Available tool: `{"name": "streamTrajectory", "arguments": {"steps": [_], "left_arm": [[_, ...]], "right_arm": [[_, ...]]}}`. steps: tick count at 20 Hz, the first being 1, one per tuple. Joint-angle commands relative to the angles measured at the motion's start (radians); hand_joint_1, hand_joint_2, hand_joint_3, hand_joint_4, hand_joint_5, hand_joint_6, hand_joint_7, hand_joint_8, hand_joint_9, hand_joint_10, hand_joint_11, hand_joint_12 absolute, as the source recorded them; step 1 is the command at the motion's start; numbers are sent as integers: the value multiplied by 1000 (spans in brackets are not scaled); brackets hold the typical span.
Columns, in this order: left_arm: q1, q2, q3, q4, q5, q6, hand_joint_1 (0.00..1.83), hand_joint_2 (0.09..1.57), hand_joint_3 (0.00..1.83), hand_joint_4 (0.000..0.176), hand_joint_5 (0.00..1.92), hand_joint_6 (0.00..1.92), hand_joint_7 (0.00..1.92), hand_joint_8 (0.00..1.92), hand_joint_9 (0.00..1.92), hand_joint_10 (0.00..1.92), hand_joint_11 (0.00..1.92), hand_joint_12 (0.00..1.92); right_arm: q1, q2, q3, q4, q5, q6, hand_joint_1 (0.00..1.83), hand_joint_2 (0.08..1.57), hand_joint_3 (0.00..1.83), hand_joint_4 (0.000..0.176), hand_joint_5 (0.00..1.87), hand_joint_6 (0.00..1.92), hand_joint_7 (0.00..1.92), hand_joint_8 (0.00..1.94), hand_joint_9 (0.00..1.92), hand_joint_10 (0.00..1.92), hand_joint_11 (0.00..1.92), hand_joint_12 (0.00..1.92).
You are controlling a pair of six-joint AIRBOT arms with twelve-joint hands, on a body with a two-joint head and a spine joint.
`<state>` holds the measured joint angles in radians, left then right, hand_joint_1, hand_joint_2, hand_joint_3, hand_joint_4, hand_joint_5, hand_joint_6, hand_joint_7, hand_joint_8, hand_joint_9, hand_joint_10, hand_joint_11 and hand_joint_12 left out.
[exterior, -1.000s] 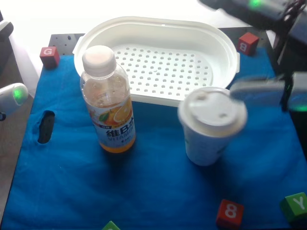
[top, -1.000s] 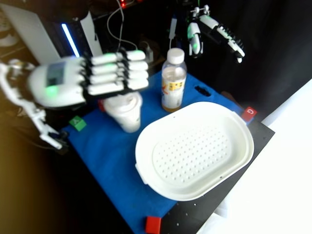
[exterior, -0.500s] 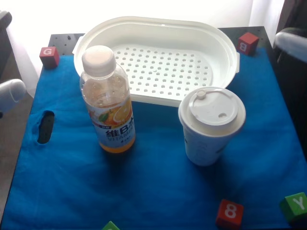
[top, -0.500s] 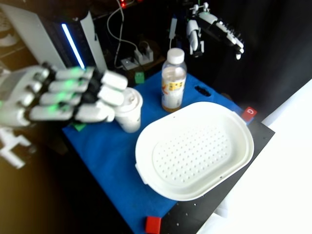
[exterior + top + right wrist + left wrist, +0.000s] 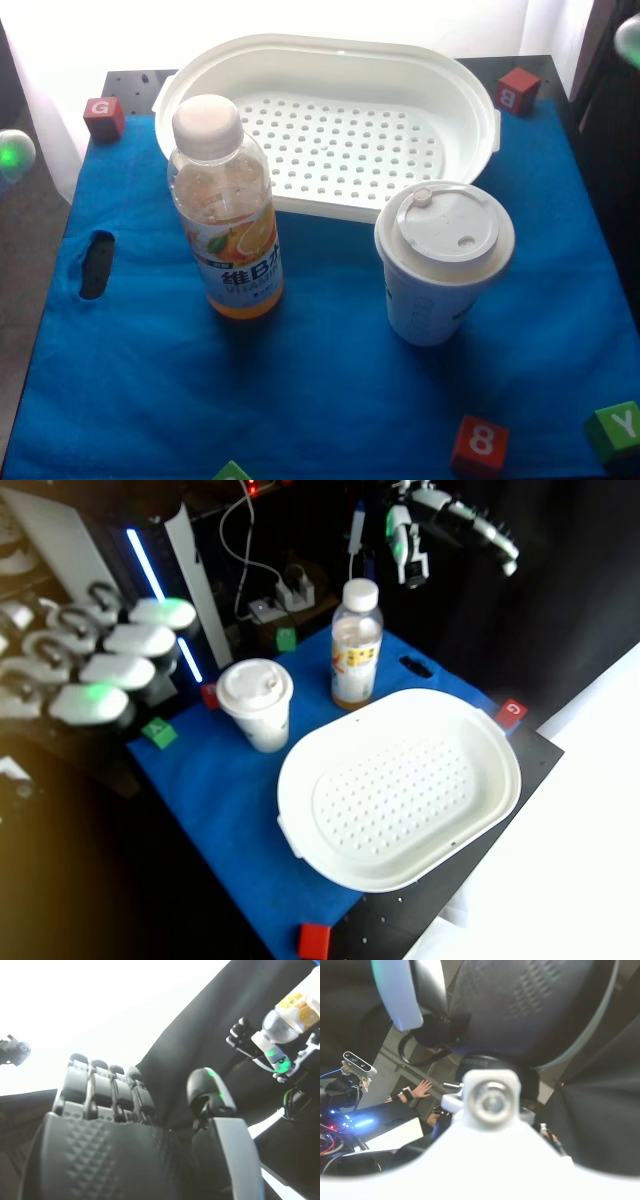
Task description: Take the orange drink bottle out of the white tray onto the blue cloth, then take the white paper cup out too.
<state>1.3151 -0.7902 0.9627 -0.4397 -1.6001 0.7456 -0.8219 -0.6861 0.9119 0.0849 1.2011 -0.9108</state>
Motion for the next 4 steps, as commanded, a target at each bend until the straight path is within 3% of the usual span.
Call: {"name": "streamTrajectory", "arguments": {"steps": [1,2,4], "left_arm": [[-18,7,4,2,-131,9,403,1187,0,176,0,0,0,0,0,0,0,122],[-29,7,4,10,-131,14,406,1178,0,176,0,0,0,0,0,0,0,130],[-62,25,0,27,-131,16,444,1171,0,137,0,0,0,0,0,0,0,25]], "right_arm": [[4,12,-8,24,175,-14,346,1272,0,67,0,0,0,0,0,0,0,1921],[-2,22,-21,27,201,-24,361,1264,0,86,0,0,0,0,0,0,0,1921],[-9,59,-48,29,248,-25,343,1248,0,59,0,0,0,0,0,0,0,1921]]}}
